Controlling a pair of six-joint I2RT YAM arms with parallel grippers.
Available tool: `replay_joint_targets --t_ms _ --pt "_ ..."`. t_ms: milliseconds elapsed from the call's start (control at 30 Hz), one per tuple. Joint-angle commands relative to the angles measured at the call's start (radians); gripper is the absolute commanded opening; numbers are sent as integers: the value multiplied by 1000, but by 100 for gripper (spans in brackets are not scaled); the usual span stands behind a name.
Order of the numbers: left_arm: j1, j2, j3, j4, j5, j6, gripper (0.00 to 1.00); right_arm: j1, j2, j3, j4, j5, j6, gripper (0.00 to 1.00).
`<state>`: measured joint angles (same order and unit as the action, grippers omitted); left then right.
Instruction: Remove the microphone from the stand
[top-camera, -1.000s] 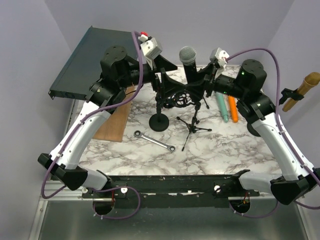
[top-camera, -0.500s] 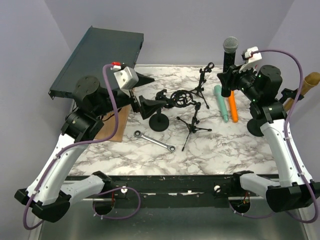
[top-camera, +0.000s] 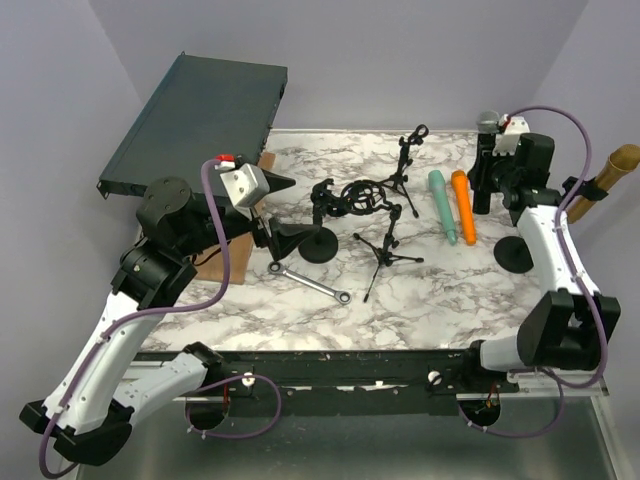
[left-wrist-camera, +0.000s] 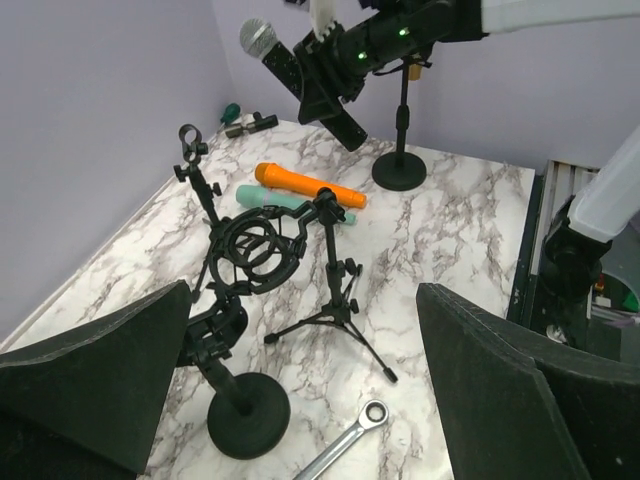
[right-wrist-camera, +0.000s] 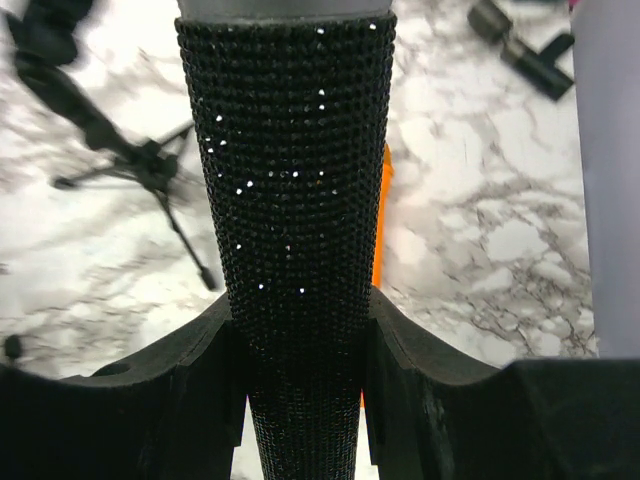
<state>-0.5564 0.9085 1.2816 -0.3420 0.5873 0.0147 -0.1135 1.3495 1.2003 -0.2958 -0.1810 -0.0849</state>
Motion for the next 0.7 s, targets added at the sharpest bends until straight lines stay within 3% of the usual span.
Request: replay_joint_targets --t_ms 0,300,667 --pt "6 -42 -25 -16 -3 22 98 -21 120 -34 31 72 -92 1" --pt "6 -72 -32 -43 9 34 98 -75 385 40 103 127 -112 1" --pt "6 -99 -60 -56 -9 74 99 -109 516 99 115 129 -151 1"
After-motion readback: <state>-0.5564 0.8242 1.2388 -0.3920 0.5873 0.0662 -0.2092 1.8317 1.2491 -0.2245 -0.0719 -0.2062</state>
